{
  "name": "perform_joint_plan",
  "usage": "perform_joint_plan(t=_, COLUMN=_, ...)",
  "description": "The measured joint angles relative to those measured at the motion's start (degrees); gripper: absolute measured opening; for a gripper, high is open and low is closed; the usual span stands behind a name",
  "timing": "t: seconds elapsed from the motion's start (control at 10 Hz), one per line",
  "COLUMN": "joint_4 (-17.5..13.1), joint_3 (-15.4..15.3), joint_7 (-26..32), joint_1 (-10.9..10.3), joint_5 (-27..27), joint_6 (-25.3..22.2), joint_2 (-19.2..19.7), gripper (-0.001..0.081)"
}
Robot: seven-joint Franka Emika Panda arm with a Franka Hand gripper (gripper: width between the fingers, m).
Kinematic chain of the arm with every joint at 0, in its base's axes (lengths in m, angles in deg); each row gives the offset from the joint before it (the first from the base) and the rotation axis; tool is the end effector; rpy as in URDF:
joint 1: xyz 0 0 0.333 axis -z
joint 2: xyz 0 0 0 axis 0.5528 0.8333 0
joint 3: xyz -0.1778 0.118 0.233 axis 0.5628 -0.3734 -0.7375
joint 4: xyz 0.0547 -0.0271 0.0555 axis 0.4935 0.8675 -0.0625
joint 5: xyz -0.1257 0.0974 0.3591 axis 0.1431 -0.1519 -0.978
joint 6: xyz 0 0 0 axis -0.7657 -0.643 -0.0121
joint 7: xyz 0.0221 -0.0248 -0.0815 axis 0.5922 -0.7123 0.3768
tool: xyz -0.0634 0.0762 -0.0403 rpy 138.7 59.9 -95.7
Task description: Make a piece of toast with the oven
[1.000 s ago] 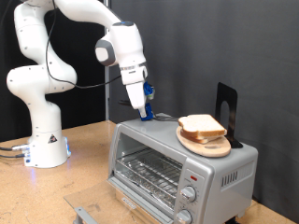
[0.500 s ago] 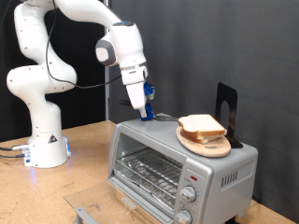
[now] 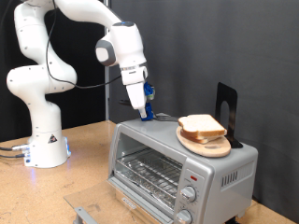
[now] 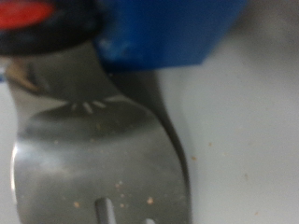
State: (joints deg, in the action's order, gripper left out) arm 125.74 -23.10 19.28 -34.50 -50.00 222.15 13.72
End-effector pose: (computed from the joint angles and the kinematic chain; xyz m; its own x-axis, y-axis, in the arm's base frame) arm 0.3446 0.1796 0.3763 0.9783 0.0524 0.2004 0.0871 -0.9819 -0.1685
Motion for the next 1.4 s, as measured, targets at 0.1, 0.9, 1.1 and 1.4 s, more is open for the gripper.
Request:
perform_joint_plan(t=0.1, joint_4=0.01, joint_3=0.00, joint_7=0.00, joint_1=0.02, joint_5=0.00, joint_6=0.00, joint_2=0.21, gripper=0.0743)
perform_joint_plan(t=0.9, joint_4=0.05, joint_3=0.28, joint_7=3.74, joint_1=-0.89, joint_5=-2.94, joint_6=2.20, joint_2=0.27, gripper=0.0808)
perform_joint_plan(t=1.1, joint_4=0.05, joint_3=0.29, joint_7=4.08, joint_1=-1.05, joint_5=-3.25, joint_6=2.15, joint_2=0.08, gripper=0.0808)
perform_joint_plan(t=1.4, joint_4=0.05, joint_3=0.29, joint_7=4.07, joint_1=-1.05, joint_5=-3.25, joint_6=1.99, joint_2=0.07, gripper=0.0808)
